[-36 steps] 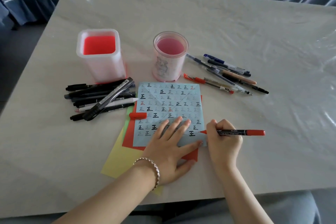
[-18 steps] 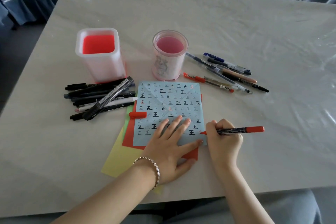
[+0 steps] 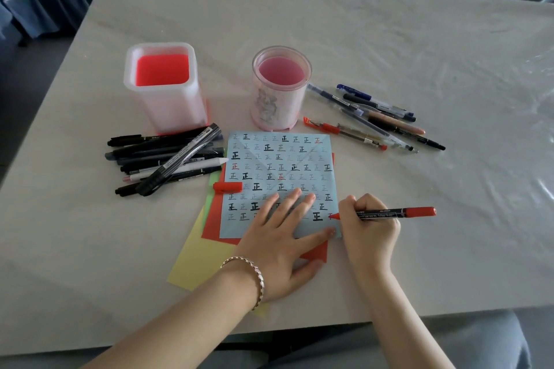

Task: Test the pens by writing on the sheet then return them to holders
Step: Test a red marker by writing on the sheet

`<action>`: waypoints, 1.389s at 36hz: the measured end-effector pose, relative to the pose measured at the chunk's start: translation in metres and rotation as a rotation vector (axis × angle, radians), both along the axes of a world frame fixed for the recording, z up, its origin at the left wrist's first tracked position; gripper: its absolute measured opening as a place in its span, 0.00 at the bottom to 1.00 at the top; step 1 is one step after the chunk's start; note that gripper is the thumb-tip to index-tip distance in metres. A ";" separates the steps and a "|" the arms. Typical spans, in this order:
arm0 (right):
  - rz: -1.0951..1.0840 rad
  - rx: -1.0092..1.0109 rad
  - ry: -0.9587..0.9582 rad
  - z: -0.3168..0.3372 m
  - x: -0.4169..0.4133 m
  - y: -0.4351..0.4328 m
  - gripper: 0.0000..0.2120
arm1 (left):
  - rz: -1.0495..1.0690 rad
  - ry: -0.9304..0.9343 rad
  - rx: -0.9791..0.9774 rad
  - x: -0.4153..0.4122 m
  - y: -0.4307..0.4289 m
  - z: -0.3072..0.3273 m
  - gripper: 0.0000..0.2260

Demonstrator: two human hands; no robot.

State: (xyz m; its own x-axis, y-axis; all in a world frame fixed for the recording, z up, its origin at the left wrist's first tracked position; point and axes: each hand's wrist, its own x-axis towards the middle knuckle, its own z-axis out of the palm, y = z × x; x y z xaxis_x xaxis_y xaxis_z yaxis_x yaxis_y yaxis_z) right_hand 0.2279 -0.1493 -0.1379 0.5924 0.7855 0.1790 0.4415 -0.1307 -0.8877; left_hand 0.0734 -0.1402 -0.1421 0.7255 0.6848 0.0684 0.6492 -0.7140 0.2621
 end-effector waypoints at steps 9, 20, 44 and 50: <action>-0.030 -0.011 0.022 0.000 0.001 -0.002 0.17 | -0.003 -0.005 0.008 -0.001 0.000 -0.001 0.19; -0.010 -0.020 -0.055 0.000 0.000 -0.001 0.15 | -0.007 -0.003 0.024 -0.001 0.000 -0.002 0.20; -0.207 0.013 0.202 0.016 -0.001 0.003 0.13 | 0.348 -0.236 0.211 -0.028 0.023 0.016 0.18; -0.186 0.018 0.310 0.021 -0.001 0.002 0.11 | 0.518 -0.066 0.220 -0.061 0.042 0.019 0.16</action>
